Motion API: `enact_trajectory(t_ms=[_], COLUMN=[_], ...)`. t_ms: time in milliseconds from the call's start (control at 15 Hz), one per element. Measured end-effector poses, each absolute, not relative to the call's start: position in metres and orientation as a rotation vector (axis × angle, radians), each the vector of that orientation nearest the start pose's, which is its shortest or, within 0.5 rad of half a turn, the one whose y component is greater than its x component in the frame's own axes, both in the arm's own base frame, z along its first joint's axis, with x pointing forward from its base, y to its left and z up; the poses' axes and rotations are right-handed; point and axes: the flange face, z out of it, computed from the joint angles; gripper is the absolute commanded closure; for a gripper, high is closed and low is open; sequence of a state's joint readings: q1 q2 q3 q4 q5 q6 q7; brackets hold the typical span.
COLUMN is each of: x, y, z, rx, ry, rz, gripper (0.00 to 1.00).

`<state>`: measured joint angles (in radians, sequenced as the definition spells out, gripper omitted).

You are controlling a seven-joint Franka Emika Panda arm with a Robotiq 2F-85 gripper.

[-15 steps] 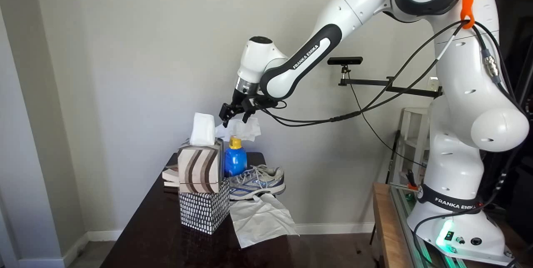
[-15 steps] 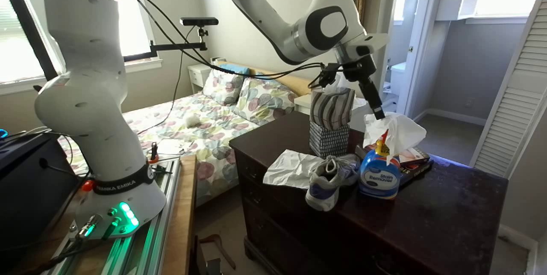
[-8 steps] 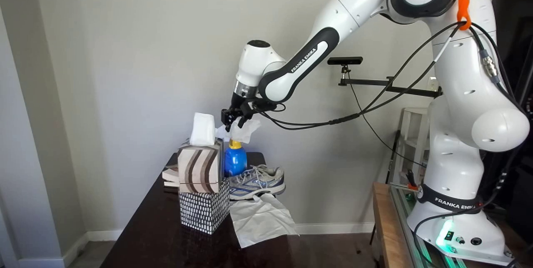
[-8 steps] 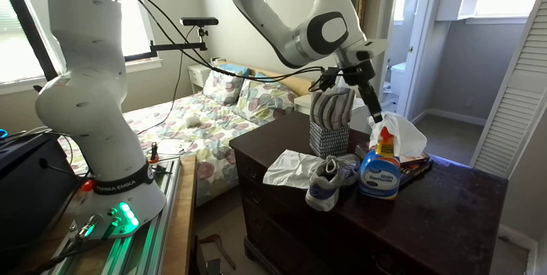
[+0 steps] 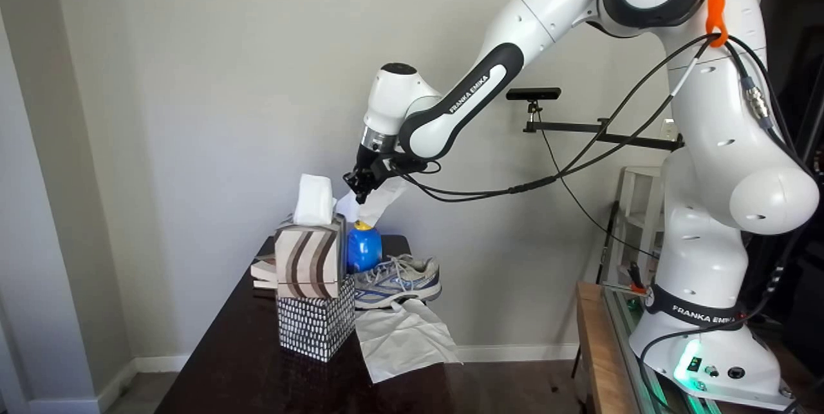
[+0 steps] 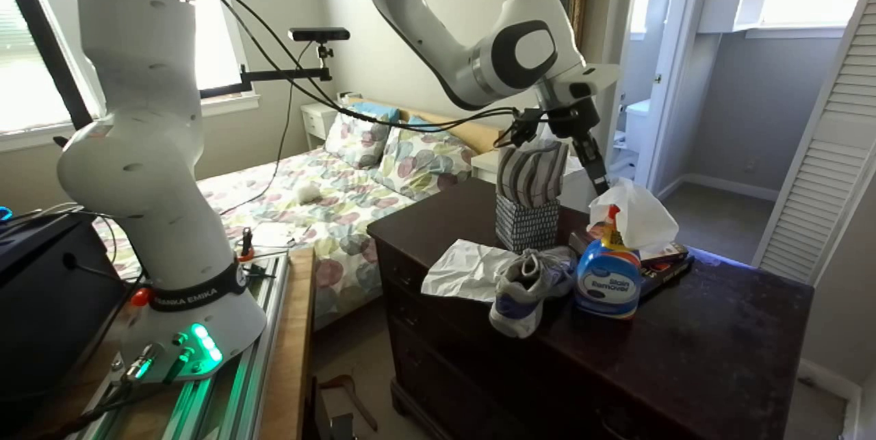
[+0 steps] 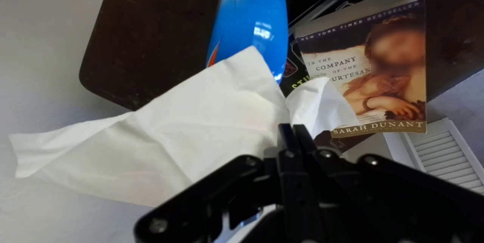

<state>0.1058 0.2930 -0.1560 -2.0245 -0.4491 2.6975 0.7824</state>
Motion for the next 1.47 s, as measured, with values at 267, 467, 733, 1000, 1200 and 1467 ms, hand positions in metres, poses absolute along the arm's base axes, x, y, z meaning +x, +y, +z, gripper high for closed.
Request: enact_trajectory(t_ms=[267, 467, 733, 1000, 1200, 1467], x=[0.627, 0.627, 0.628, 0.628, 0.628, 0.627], y=[-0.013, -0.012, -0.007, -0.006, -0.009, -0.013], z=[0.341, 0.341, 0.341, 0.344, 0.351, 0.368], rx=[-3.136, -3.133, -3.11, -3.097, -3.09, -3.061], ry=[0.711, 0.714, 0.716, 0.71, 0.693, 0.687], rz=[-0.737, -0.734, -0.713, -0.704, -0.705, -0.719], gripper=[1.0, 1.0, 1.0, 1.0, 1.0, 1.0])
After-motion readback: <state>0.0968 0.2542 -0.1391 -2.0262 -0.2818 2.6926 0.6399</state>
